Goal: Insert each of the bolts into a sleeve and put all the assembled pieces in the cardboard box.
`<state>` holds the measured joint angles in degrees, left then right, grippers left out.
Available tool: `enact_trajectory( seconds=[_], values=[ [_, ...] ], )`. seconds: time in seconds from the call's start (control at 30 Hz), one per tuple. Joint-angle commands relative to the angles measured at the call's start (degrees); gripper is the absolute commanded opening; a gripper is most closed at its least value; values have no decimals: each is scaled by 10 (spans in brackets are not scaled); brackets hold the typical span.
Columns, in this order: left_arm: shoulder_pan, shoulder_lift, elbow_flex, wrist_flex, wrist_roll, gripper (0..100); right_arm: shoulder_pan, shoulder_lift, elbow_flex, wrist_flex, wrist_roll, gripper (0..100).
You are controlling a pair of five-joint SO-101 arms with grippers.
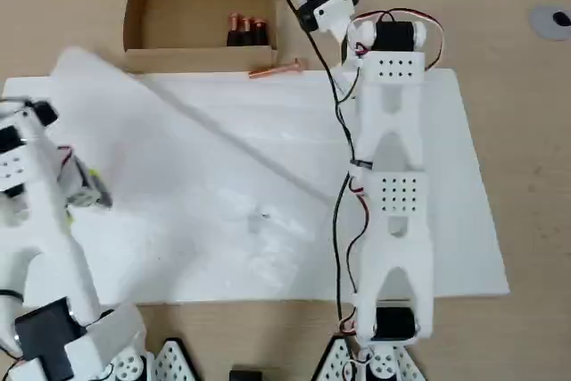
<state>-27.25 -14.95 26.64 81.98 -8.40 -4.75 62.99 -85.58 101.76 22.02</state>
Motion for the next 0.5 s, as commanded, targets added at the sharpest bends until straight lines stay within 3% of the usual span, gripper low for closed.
enact_trajectory(
  seconds=[0.0, 0.17, 0.47],
  values=[
    [108, -6, 3, -86, 5, 214, -7, -56, 2, 8, -1, 260],
    [253, -5, -35, -114, 11, 215, -6, -56, 2, 8, -1, 260],
    [258, 80, -4, -294, 16, 215, -7, -60, 0, 8, 2, 260]
  ],
)
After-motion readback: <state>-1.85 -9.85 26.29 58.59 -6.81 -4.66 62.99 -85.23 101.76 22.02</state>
